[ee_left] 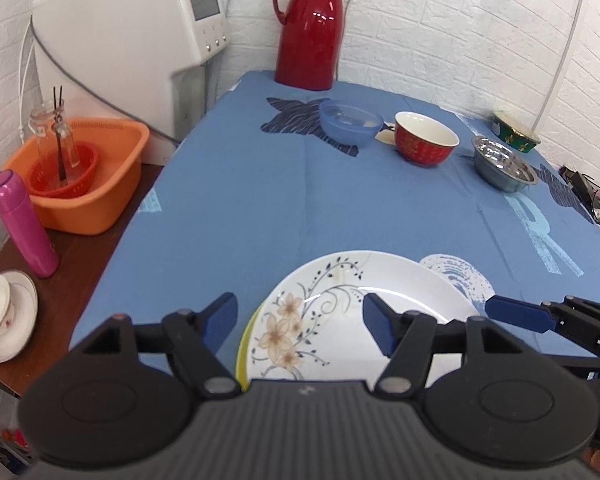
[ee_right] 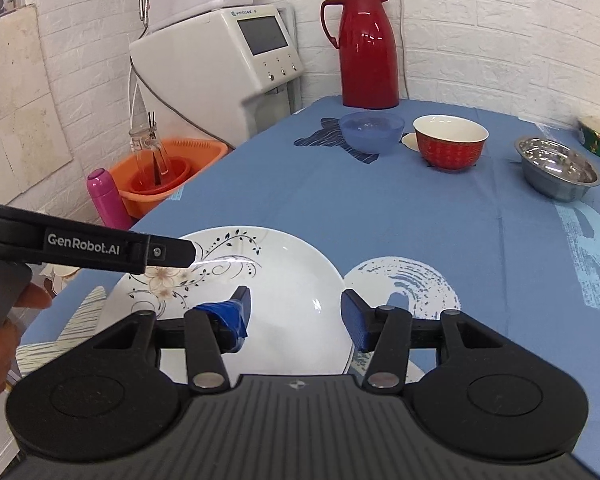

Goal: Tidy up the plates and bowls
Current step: 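Move both tools to the steel bowl and close both on its rim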

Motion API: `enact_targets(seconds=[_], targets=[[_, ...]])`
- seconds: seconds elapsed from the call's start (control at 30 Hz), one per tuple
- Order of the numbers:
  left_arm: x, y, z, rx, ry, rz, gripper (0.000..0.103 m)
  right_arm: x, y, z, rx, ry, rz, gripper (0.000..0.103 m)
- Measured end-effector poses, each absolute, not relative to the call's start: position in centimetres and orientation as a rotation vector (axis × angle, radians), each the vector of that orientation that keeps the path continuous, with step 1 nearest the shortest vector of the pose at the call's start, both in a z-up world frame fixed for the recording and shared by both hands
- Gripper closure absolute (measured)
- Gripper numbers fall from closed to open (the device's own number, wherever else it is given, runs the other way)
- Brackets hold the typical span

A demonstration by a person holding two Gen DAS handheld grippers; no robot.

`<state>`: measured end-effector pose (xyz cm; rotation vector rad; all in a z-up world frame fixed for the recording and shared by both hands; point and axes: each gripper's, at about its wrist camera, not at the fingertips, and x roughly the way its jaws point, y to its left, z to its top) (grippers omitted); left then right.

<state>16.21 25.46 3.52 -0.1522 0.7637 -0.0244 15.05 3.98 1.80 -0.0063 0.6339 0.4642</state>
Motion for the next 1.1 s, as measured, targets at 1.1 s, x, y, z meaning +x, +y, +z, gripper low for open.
enact_targets(seconds=[1.1], targets=[[50.8, 0.2, -0.4, -0.297, 1.005, -0.166, 0.014, 45.9, -21.1, 1.3, 0.094, 0.891, 0.039, 0.062]])
